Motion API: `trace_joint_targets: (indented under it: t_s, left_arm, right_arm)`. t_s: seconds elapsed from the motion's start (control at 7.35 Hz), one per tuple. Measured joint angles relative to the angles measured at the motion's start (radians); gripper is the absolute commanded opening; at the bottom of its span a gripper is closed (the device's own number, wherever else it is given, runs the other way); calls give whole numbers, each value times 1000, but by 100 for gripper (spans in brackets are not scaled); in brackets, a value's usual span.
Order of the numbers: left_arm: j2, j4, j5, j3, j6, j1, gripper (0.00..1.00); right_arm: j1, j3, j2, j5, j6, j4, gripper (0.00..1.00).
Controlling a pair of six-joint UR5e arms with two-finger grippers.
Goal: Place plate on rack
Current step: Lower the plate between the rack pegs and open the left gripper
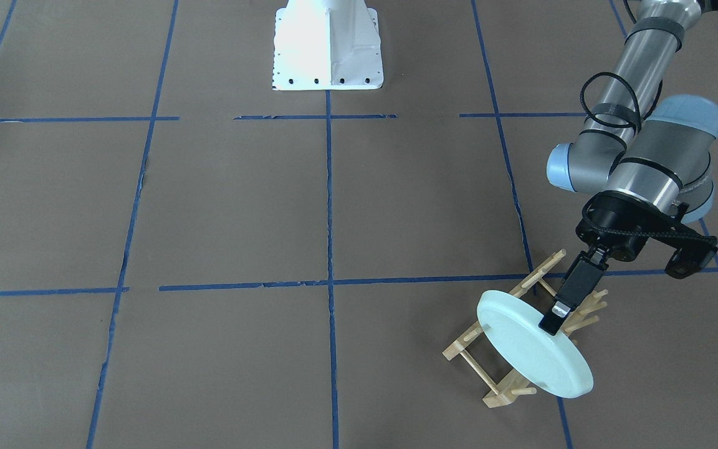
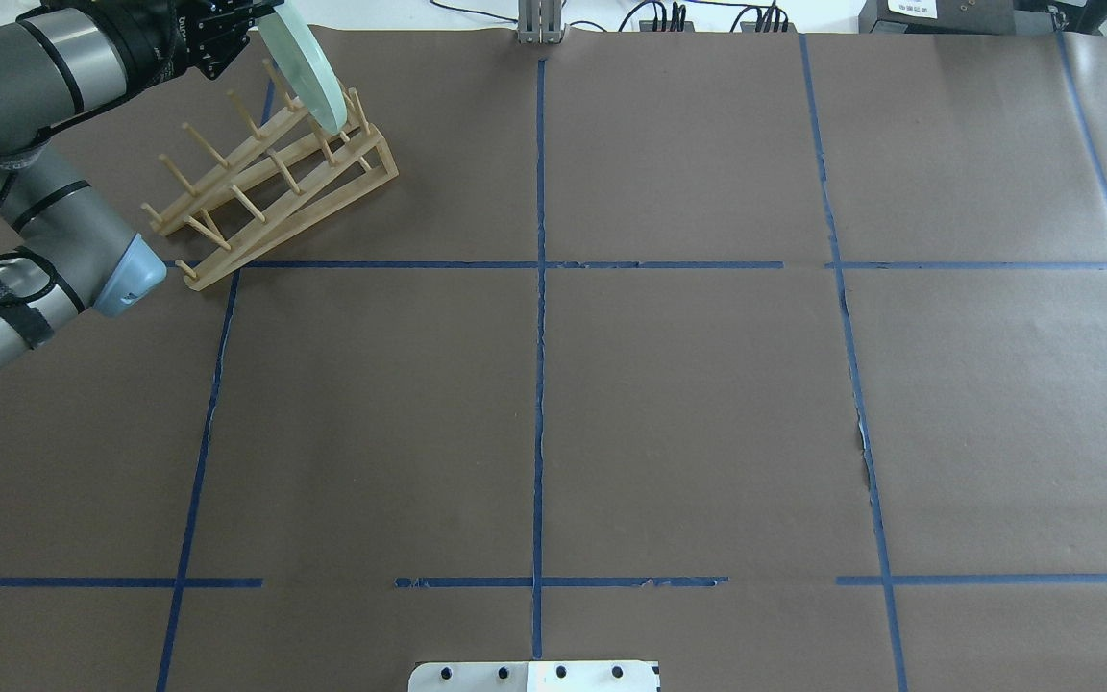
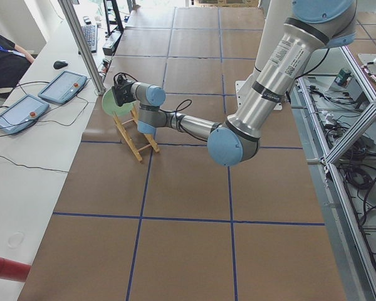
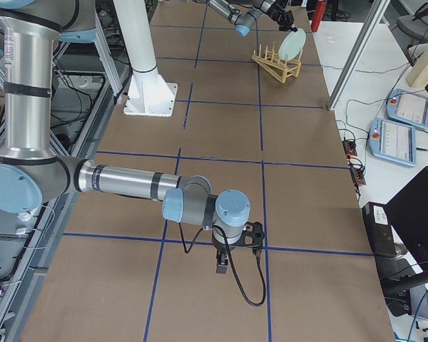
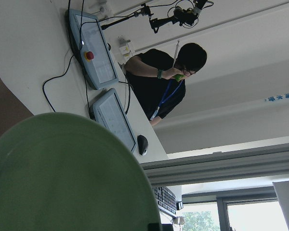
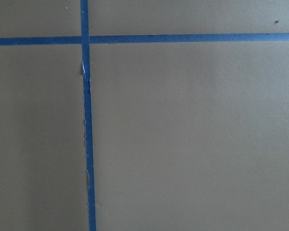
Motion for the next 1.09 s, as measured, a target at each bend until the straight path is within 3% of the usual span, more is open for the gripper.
trace_joint_targets:
  t_s: [0.27, 0.41, 0.54, 1.09]
  left_arm:
    - [1, 0, 5, 7, 0, 10, 0]
    - [1, 0, 8, 10, 0, 15, 79]
    - [3, 1, 9, 14, 0, 17, 100]
    - [7, 1, 23, 17, 2, 21, 100]
  right_arm:
    - [0, 0, 0, 0, 0, 0, 100]
    - [0, 1, 0, 0, 0, 0, 100]
    - [0, 0, 0, 0, 0, 0, 100]
    - [0, 1, 0, 0, 0, 0, 100]
